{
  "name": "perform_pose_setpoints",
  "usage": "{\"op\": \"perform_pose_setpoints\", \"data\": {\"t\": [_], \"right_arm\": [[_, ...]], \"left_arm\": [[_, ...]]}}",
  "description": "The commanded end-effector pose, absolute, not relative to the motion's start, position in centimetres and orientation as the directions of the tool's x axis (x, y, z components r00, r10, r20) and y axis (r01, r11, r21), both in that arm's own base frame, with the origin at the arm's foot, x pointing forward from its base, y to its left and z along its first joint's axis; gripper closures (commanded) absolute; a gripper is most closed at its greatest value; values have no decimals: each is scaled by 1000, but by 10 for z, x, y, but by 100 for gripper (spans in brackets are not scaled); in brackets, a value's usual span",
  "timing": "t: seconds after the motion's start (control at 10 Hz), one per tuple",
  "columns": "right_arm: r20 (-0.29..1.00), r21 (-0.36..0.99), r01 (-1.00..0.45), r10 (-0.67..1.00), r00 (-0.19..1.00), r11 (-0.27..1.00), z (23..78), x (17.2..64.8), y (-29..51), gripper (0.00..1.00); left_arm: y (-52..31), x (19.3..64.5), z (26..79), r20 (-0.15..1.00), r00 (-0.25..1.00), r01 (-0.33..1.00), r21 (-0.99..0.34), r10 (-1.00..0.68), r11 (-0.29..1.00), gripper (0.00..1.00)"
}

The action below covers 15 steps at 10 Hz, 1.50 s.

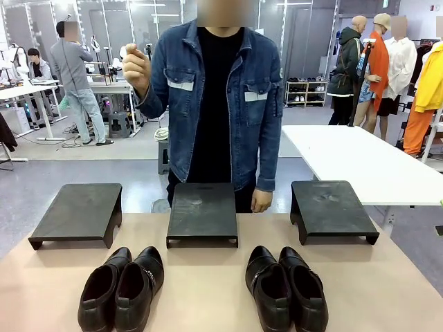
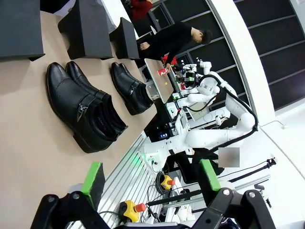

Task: Place the shoes on the stand as instructed by the person.
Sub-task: Pick up one pair of Shoes and place it on the Shoes Stand indicated by the person.

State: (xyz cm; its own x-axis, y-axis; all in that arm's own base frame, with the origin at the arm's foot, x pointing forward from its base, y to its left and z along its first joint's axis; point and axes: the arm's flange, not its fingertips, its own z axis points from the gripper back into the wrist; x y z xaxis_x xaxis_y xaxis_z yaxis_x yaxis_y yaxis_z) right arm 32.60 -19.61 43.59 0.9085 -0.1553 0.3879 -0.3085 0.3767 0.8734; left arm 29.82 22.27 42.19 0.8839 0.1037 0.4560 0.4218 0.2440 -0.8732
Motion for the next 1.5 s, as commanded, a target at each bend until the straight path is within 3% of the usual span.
{"op": "perform_pose_setpoints", "data": {"t": [0.0,1.1,1.2,1.4], "right_arm": [[393,875,-316,-155,906,368,436,326,-196,0],[393,875,-316,-155,906,368,436,326,-196,0],[393,875,-316,-155,906,368,436,326,-196,0],[393,875,-316,-155,906,368,436,326,-196,0]], "left_arm": [[223,297,422,460,883,428,-872,98,238,0],[223,298,422,456,884,422,-873,103,244,0],[210,294,442,490,872,471,-842,5,262,0],[168,288,485,450,882,469,-813,-138,346,0]]}}
